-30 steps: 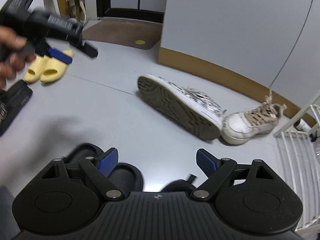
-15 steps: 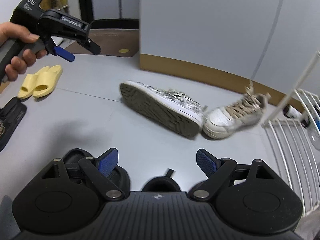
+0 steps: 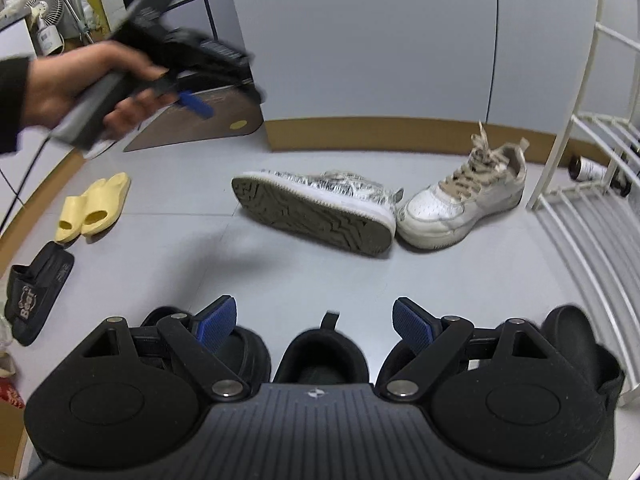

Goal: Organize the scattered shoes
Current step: 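Move the left gripper to the white patterned sneaker by the rack, then grasp the white patterned sneaker by its laces with the left gripper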

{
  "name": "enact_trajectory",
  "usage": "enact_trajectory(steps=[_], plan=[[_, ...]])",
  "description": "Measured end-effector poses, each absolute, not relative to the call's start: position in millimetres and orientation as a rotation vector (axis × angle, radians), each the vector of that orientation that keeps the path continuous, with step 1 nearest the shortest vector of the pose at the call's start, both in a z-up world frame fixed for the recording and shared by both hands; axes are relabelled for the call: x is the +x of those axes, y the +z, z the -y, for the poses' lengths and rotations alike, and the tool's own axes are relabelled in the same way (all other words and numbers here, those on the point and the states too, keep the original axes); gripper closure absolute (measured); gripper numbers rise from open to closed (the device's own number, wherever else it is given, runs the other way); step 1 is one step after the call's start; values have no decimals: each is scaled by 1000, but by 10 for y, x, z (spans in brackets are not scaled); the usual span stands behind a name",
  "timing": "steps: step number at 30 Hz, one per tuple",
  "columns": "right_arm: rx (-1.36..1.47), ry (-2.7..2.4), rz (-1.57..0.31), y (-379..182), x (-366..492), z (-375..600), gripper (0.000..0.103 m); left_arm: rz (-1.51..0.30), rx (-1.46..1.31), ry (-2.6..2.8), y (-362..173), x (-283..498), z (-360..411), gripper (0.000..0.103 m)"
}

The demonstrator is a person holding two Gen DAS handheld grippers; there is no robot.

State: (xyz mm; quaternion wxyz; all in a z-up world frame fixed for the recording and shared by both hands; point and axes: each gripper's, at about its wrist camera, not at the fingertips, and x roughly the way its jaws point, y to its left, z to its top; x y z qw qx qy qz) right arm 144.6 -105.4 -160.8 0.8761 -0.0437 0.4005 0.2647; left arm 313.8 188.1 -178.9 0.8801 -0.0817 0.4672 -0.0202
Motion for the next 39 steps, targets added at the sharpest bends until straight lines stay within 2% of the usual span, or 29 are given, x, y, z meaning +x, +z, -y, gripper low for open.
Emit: enact_trajectory(steps=[12, 35, 39], plan=[[-20, 535, -862, -1855, 1457, 1500, 14, -1053, -75, -42, -2294, 3912, -1338, 15], [-5, 492, -1007, -2314, 1320, 2033, 14, -1308, -109, 27, -3355, 4538, -1279, 15], [-5, 503, -1021, -2359, 1314, 2006, 14, -1319, -97, 5, -3319, 4558, -1274, 31]])
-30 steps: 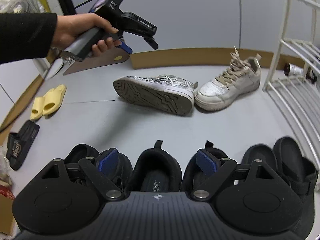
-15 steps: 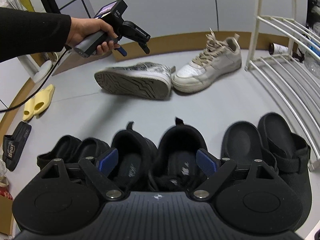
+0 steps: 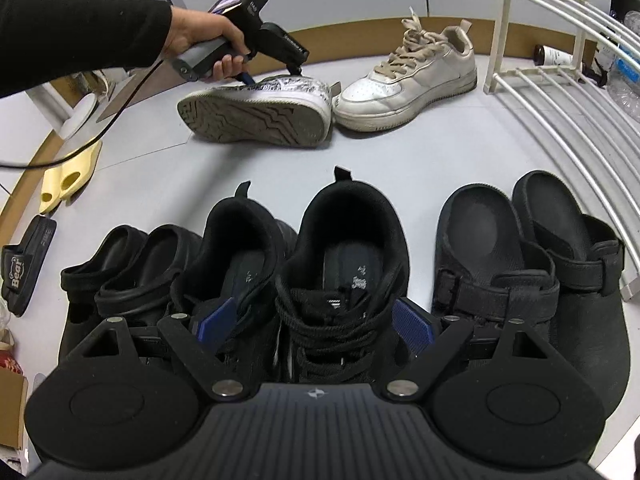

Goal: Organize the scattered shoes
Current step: 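Grasp the white patterned sneaker by its laces with the left gripper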

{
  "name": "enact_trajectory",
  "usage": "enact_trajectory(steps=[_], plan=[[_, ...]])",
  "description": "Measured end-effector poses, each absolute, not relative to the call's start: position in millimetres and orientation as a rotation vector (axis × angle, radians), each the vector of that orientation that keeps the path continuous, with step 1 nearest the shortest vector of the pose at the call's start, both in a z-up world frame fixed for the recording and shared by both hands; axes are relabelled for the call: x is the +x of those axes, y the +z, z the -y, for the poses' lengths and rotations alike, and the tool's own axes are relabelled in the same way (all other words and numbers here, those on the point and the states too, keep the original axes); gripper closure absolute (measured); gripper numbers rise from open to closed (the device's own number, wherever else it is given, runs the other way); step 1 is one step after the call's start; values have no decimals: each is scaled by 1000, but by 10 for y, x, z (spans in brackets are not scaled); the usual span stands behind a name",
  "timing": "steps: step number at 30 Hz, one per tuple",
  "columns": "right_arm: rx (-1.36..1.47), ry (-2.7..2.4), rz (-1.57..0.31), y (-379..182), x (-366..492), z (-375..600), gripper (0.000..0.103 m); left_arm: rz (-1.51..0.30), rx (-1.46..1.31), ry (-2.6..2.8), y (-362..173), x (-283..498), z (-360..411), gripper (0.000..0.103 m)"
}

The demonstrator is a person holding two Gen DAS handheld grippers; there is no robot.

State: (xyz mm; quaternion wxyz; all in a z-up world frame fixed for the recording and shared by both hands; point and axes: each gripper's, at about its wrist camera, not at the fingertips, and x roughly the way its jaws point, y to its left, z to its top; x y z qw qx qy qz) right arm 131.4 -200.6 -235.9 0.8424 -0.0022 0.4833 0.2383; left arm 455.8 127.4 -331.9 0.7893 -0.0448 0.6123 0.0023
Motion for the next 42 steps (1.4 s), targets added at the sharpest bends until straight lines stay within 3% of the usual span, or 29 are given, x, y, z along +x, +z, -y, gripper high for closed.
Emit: enact_trajectory(steps=[3, 11, 12, 13, 14, 23, 25, 28, 30, 32, 42], plan=[[6, 503, -1015, -2351, 1329, 1995, 14, -1320, -100, 20, -3245, 4551, -1289, 46], [28, 512, -993, -2317, 1336, 1903, 14, -1303, -120, -50, -2940, 4257, -1408, 53], [32, 512, -990, -2312, 1336, 1889, 14, -1292, -134, -50, -2900, 4212, -1446, 63], [35, 512, -987, -2309, 1337, 1879, 14, -1281, -148, -52, -2857, 4175, -1482, 87], [39, 513, -986, -2304, 1341, 1868, 14, -1266, -165, -62, -2782, 4122, -1539, 103], [41, 536, -972, -2260, 1318, 1714, 14, -1238, -171, -92, -2360, 3683, -1846, 103], [36, 539, -971, -2256, 1305, 1693, 14, -1220, -168, -88, -2313, 3581, -1874, 98], [34, 539, -976, -2263, 1291, 1678, 14, -1190, -175, -99, -2369, 3412, -1893, 79], [35, 535, -985, -2278, 1296, 1665, 14, -1189, -191, -120, -2389, 3311, -1902, 45], [35, 535, -989, -2286, 1307, 1648, 14, -1179, -230, -126, -2389, 3199, -1924, 23], [23, 545, -1028, -2364, 1253, 1629, 14, -1075, -232, -103, -2688, 2704, -1739, 17]])
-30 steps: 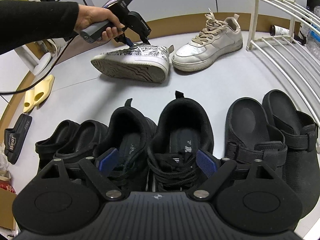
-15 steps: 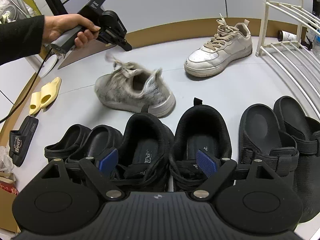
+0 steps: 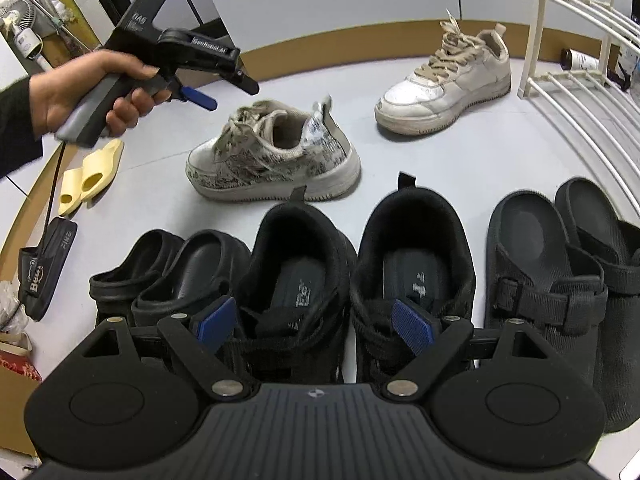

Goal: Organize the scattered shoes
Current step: 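Grasp the white patterned sneaker by its laces with the left gripper, then lift and carry the sneaker with the left gripper toward the right gripper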

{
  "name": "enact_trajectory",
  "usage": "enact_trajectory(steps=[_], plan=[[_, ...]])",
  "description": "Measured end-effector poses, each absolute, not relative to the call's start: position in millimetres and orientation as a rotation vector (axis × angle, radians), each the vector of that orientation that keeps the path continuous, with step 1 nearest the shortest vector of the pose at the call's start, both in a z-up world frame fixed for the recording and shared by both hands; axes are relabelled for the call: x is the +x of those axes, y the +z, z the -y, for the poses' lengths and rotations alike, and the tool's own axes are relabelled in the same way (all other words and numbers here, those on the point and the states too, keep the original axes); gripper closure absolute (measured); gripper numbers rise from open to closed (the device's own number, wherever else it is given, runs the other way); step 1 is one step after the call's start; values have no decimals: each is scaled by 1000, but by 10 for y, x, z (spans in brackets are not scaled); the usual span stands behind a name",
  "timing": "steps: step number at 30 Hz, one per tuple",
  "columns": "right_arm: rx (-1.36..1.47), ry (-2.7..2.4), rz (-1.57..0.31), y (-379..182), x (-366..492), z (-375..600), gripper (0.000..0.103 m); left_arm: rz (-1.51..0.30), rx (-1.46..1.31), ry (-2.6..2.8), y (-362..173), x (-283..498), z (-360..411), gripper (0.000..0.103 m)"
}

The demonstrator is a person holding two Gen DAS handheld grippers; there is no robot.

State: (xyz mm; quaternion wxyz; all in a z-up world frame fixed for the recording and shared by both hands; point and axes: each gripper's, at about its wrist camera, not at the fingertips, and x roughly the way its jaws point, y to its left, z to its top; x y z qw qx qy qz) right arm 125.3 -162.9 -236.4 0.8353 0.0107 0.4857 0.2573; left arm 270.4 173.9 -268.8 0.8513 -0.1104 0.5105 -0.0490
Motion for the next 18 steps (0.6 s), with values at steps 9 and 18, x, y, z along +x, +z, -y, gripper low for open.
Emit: enact_trajectory(steps=[9, 18], plan=[[-8, 538, -1045, -2380, 1244, 1688, 14, -1058, -193, -29, -3117, 2645, -1641, 19], [-14, 549, -1053, -2402, 1271, 1635, 14, -1024, -275, -13, -3130, 2487, -1627, 31]])
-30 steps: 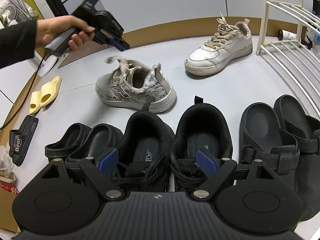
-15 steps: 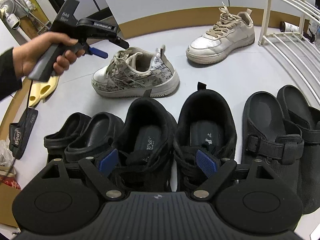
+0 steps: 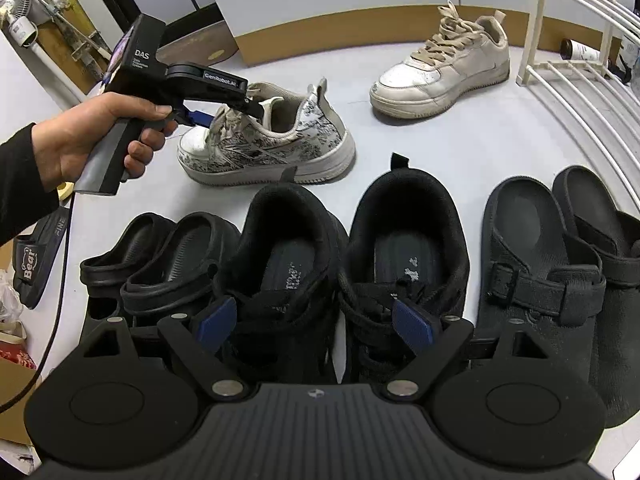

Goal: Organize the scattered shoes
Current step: 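Lift and carry the sneaker with the left gripper toward the right gripper, then grasp the sneaker collar with the right gripper while the left gripper releases it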

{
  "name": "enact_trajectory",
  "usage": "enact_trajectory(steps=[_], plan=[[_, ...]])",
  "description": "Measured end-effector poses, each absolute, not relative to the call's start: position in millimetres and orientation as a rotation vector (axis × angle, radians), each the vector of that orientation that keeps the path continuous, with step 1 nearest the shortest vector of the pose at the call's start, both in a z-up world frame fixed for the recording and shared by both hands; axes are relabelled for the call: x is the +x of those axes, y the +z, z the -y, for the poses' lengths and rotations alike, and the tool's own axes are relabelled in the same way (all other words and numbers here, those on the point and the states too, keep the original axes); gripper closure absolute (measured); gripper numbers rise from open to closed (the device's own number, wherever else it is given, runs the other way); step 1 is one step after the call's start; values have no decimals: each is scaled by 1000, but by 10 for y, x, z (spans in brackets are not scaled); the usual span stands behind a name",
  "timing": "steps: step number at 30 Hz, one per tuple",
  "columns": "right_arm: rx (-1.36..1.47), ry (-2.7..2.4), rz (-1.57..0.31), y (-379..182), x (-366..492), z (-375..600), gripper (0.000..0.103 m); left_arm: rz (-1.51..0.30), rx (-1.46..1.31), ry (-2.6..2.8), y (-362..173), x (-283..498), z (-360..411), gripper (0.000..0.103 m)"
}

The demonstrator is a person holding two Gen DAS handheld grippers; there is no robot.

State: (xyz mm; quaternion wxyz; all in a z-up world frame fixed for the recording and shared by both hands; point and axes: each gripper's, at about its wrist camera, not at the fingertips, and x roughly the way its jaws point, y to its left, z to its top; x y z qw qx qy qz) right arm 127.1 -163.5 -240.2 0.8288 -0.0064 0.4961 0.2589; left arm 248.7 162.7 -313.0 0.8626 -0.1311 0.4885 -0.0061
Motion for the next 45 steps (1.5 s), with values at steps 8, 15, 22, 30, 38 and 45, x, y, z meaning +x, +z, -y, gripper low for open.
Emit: enact_trajectory(steps=[8, 15, 22, 30, 38, 45], plan=[[0, 549, -1046, -2379, 1272, 1644, 14, -1031, -321, -42, -3148, 2353, -1497, 35], [27, 541, -1021, -2312, 1391, 1588, 14, -1027, -446, -54, -3144, 2294, -1581, 44], [32, 564, -996, -2250, 1641, 1316, 14, -954, -429, -49, -2907, 2004, -1657, 36], [11, 579, -1026, -2037, 1838, 923, 14, -924, -442, -55, -2789, 1701, -1754, 35], [82, 512, -1097, -1939, 2083, 623, 14, -897, -458, -14, -2754, 1581, -2002, 32], [124, 454, -1104, -1955, 2228, 340, 14, -897, -504, 40, -2796, 1531, -2334, 32]])
